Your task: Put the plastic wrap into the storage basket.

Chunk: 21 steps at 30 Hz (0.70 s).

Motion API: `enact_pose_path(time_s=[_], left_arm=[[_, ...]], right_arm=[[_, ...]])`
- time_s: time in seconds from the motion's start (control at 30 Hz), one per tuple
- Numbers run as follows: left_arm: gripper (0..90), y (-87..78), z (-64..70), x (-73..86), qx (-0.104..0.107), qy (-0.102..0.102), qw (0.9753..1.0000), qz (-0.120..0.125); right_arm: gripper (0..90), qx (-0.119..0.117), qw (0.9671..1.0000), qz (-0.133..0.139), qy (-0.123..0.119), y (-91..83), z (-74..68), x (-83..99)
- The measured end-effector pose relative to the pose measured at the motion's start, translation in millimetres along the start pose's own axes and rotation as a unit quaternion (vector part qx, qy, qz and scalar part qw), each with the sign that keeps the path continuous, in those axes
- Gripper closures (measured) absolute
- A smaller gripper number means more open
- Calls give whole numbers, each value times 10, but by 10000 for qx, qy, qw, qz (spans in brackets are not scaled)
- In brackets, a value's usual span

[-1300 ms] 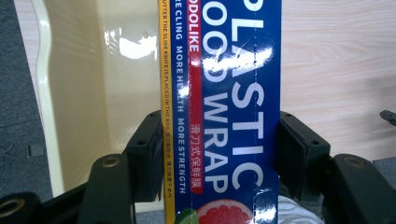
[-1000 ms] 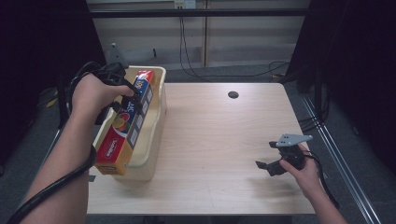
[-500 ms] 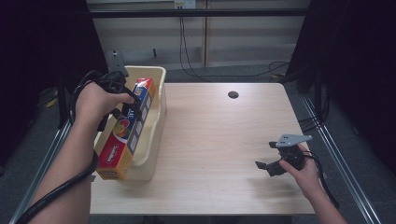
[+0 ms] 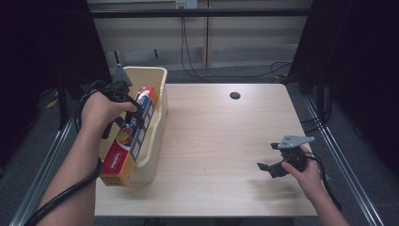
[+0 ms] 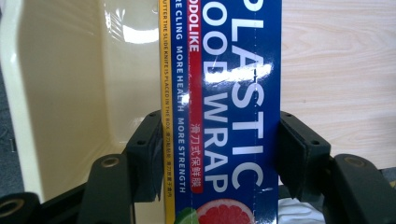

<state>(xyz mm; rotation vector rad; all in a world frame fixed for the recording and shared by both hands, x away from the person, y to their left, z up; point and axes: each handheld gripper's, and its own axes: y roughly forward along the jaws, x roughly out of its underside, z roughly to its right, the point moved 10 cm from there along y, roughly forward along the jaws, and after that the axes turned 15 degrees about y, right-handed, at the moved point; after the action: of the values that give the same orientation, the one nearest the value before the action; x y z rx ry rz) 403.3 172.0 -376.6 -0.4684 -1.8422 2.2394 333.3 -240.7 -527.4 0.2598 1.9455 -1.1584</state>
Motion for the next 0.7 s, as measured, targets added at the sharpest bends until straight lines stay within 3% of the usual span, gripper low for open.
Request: enact_pose_path(time_s=[0.7], left_arm=[[405, 228, -29, 15, 55, -33, 9999, -112]], right_arm=[[23, 37, 10000, 9, -2, -6, 4, 1]])
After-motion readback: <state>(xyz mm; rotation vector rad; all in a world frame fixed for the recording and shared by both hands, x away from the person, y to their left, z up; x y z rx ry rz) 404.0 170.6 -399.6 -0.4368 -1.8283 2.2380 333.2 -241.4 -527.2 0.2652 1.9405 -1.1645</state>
